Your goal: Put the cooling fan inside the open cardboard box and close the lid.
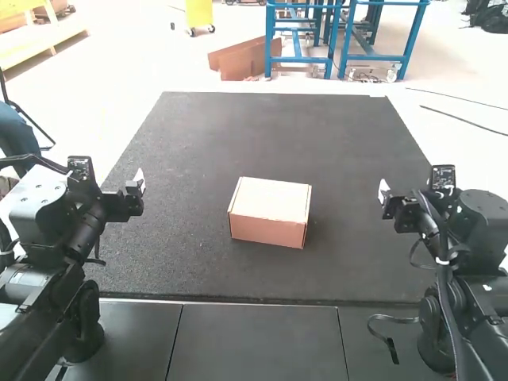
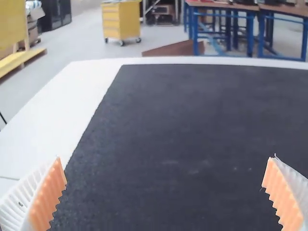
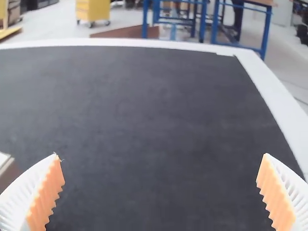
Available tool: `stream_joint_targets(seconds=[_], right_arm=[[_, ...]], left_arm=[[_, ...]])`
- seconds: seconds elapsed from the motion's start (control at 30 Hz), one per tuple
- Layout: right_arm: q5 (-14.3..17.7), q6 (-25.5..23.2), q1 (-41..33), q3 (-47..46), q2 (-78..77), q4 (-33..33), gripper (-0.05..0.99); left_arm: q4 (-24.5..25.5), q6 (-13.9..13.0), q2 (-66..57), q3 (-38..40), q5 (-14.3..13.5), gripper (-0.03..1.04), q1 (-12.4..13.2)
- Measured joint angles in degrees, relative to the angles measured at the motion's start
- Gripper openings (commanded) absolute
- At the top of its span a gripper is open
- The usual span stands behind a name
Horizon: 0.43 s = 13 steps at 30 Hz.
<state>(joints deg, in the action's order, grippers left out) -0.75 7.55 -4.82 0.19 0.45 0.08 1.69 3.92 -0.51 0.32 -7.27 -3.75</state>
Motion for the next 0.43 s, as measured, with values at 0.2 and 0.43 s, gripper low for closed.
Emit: stream_joint_targets(seconds=[0.2,0.43], right_arm=[[0.1,-0.3,1.4,0.0,0.0,0.0,0.92],[0.2,-0.3,1.4,0.0,0.0,0.0,0.92]], left_arm=[[-0.2,0.0,0.0,0.0,0.0,0.97,0.0],[-0.5,0.0,0.0,0.0,0.0,0.97,0.0]])
